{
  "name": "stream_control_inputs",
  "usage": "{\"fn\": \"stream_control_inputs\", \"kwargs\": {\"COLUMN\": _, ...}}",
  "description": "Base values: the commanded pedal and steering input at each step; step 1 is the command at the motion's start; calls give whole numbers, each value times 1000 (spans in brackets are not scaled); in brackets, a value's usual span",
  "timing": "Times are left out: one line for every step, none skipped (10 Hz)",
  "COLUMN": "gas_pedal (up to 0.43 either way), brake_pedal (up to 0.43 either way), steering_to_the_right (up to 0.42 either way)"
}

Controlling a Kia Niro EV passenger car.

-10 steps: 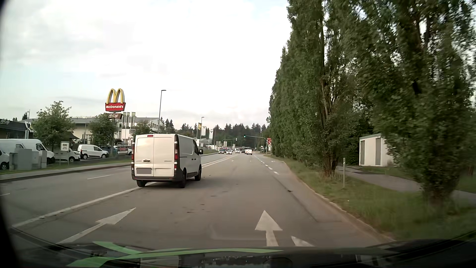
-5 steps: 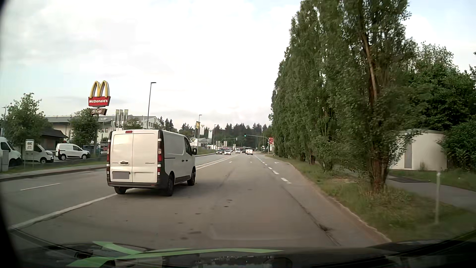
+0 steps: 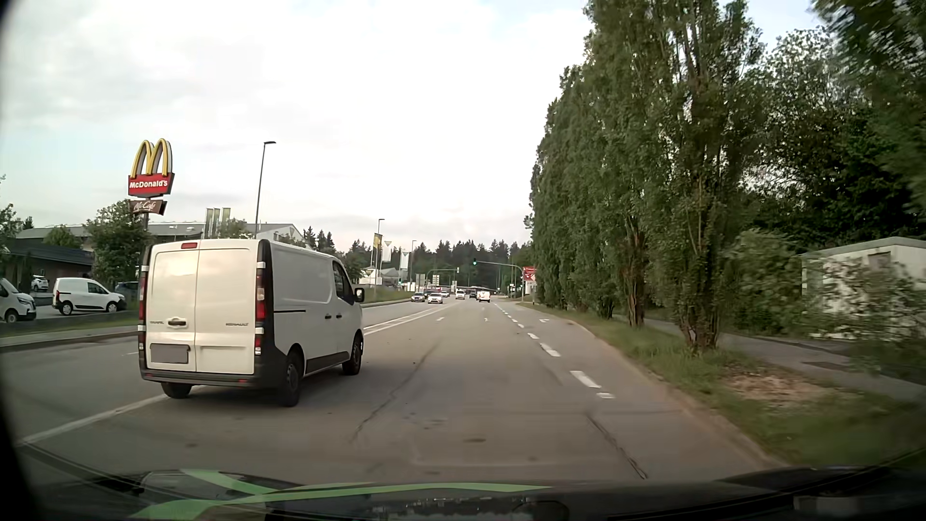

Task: Follow the waypoints while adhering to traffic rules and regulations

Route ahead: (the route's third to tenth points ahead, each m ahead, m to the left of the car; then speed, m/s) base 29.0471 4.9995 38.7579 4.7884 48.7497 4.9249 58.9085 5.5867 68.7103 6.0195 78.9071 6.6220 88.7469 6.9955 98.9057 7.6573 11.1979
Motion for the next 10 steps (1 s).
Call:
{"fn": "stream_control_inputs", "kwargs": {"gas_pedal": 169, "brake_pedal": 0, "steering_to_the_right": 4}}
{"fn": "stream_control_inputs", "kwargs": {"gas_pedal": 169, "brake_pedal": 0, "steering_to_the_right": 1}}
{"fn": "stream_control_inputs", "kwargs": {"gas_pedal": 169, "brake_pedal": 0, "steering_to_the_right": 1}}
{"fn": "stream_control_inputs", "kwargs": {"gas_pedal": 169, "brake_pedal": 0, "steering_to_the_right": 1}}
{"fn": "stream_control_inputs", "kwargs": {"gas_pedal": 169, "brake_pedal": 0, "steering_to_the_right": 1}}
{"fn": "stream_control_inputs", "kwargs": {"gas_pedal": 157, "brake_pedal": 0, "steering_to_the_right": 1}}
{"fn": "stream_control_inputs", "kwargs": {"gas_pedal": 157, "brake_pedal": 0, "steering_to_the_right": 1}}
{"fn": "stream_control_inputs", "kwargs": {"gas_pedal": 157, "brake_pedal": 0, "steering_to_the_right": 1}}
{"fn": "stream_control_inputs", "kwargs": {"gas_pedal": 157, "brake_pedal": 0, "steering_to_the_right": 2}}
{"fn": "stream_control_inputs", "kwargs": {"gas_pedal": 157, "brake_pedal": 0, "steering_to_the_right": 5}}
